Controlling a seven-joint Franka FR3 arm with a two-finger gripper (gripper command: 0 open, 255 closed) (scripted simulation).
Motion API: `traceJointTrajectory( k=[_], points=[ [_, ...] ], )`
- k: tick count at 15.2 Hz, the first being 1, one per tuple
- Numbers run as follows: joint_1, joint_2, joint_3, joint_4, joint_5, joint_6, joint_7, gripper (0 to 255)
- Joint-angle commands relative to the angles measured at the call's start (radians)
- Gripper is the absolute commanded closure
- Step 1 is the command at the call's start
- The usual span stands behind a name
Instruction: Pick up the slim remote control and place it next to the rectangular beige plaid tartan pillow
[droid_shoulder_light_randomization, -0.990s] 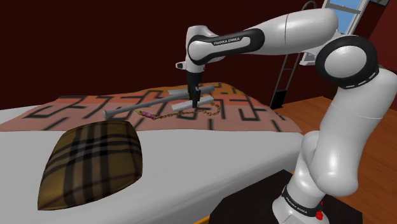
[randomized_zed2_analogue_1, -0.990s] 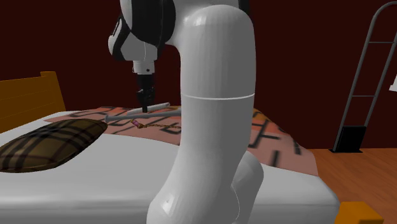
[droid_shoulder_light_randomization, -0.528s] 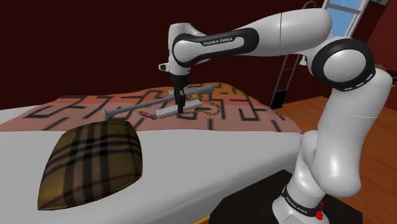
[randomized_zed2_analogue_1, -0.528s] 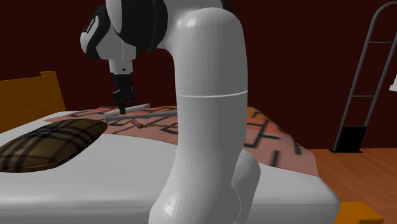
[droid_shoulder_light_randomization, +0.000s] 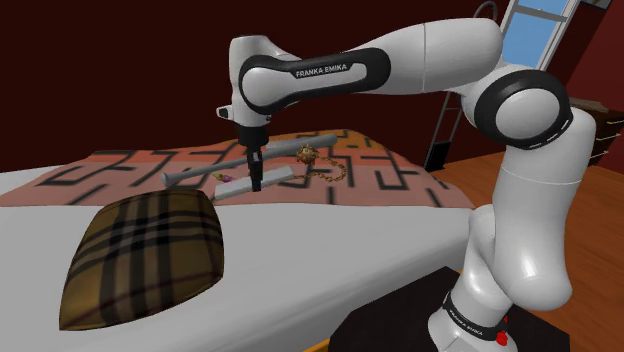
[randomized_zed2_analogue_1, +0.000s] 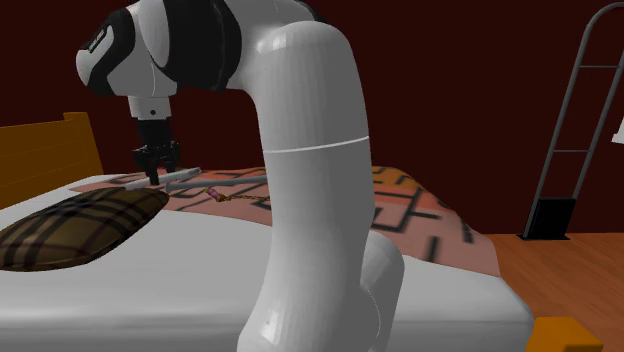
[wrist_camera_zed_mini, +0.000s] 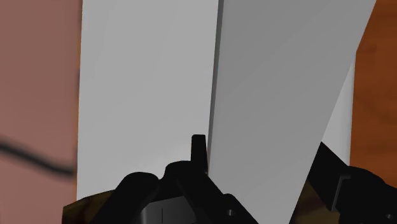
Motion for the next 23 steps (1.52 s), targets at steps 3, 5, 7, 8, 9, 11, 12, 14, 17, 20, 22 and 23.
traceJointTrajectory(
  k=[3, 5, 7, 8, 9, 11, 12, 14, 17, 20, 22, 23],
  points=[
    [0.005, 0.008, 0.004, -0.037, 0.001, 0.046, 0.009, 255],
    [0.005, 0.012, 0.004, -0.059, 0.001, 0.072, 0.008, 255],
    [0.006, 0.016, 0.004, -0.081, 0.002, 0.097, 0.007, 255],
    [0.006, 0.018, 0.004, -0.091, 0.003, 0.11, 0.007, 255],
    [0.006, 0.021, 0.005, -0.101, 0.003, 0.123, 0.006, 255],
    [0.006, 0.026, 0.005, -0.121, 0.004, 0.148, 0.005, 255],
    [0.005, 0.03, 0.005, -0.13, 0.005, 0.16, 0.005, 255],
    [0.005, 0.037, 0.005, -0.148, 0.006, 0.185, 0.003, 255],
    [0.005, 0.048, 0.006, -0.173, 0.008, 0.222, 0.002, 255],
    [0.005, 0.062, 0.006, -0.197, 0.011, 0.259, 0.0, 255],
    [0.005, 0.072, 0.007, -0.211, 0.013, 0.283, -0.002, 255],
    [0.004, 0.077, 0.007, -0.217, 0.013, 0.295, -0.003, 255]
  ],
)
